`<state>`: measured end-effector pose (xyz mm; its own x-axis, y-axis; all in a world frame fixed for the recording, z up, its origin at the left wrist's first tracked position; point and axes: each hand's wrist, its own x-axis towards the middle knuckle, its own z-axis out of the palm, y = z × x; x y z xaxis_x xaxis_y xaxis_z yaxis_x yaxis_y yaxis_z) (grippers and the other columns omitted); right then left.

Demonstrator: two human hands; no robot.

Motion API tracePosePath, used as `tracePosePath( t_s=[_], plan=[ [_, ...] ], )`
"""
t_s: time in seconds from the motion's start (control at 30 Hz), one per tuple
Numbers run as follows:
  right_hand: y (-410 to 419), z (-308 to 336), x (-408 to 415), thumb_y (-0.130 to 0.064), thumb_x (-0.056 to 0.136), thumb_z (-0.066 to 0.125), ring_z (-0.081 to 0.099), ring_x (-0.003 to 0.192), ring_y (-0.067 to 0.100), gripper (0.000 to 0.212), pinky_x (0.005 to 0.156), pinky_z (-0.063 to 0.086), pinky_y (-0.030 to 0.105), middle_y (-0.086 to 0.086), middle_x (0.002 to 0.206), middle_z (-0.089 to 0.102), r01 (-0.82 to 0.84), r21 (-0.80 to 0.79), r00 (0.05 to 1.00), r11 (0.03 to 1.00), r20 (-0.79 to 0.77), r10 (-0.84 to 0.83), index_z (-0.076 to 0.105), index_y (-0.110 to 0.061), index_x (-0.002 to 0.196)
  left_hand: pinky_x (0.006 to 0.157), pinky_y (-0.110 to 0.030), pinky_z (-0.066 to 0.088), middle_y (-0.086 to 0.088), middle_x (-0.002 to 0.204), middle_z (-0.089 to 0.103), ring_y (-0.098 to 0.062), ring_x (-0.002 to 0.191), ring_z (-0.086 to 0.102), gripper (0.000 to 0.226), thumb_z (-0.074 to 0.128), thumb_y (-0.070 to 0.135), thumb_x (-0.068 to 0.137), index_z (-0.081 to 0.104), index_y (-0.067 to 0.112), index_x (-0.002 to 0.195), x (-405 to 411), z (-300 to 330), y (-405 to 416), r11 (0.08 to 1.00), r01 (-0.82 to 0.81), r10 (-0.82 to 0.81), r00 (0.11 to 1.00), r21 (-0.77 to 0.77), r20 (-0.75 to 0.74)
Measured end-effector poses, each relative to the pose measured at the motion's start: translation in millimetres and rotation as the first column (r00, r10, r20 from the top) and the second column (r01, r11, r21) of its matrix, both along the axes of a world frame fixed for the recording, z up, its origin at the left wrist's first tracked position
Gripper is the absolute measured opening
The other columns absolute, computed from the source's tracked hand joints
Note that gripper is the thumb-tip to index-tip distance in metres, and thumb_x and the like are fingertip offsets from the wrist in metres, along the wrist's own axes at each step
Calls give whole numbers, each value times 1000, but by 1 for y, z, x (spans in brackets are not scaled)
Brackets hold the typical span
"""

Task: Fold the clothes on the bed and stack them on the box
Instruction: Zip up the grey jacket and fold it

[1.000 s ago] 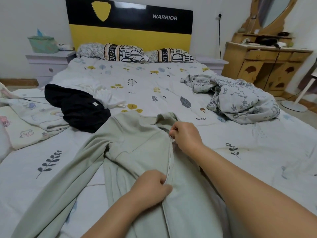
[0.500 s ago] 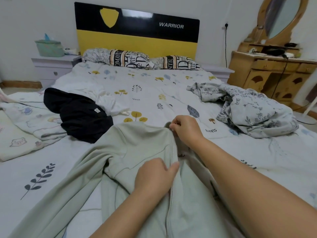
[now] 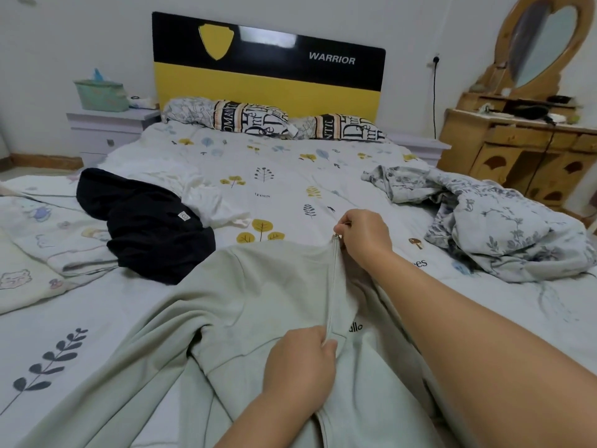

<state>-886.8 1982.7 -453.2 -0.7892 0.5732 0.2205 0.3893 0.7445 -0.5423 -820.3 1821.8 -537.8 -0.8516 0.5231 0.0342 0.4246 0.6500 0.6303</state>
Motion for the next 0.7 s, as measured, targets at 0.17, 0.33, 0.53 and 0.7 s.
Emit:
tracePosePath(
  t_s=[0.17,0.33,0.53,0.7],
  plan=[
    [-4,-19,-12,-18,93,52,58,100,24,15,70,36,26,5,104,66,-21,15,1000,1000,-10,21,65,-13,98,62,-30,25,0,60,36,-22,74,42,41,39,34,96,29,17,59,-3,-3,-1,999,5,-4,1000,-51,23],
    [5,-17,27,-43,94,48,44,126,29,55,99,37,37,11,135,50,-33,-95,998,995,44,38,38,-16,140,69,-31,33,5,71,48,-22,84,53,30,37,40,98,44,21,75,-5,11,-9,987,-53,46,998,151,52],
    [24,-26,112,-53,85,54,47,121,30,60,88,41,34,11,132,49,80,201,817,976,549,-179,45,-12,128,82,-35,36,-9,111,51,-28,105,44,23,45,13,90,61,12,107,-60,30,-54,937,-344,302,883,-59,-360],
    [25,-23,140,-30,86,54,55,108,24,18,73,38,25,3,119,57,55,254,728,966,652,-213,51,-18,99,97,-38,31,-10,123,47,-31,117,41,29,36,17,94,43,23,121,-88,36,-87,767,-411,338,911,-493,-235]
  ],
)
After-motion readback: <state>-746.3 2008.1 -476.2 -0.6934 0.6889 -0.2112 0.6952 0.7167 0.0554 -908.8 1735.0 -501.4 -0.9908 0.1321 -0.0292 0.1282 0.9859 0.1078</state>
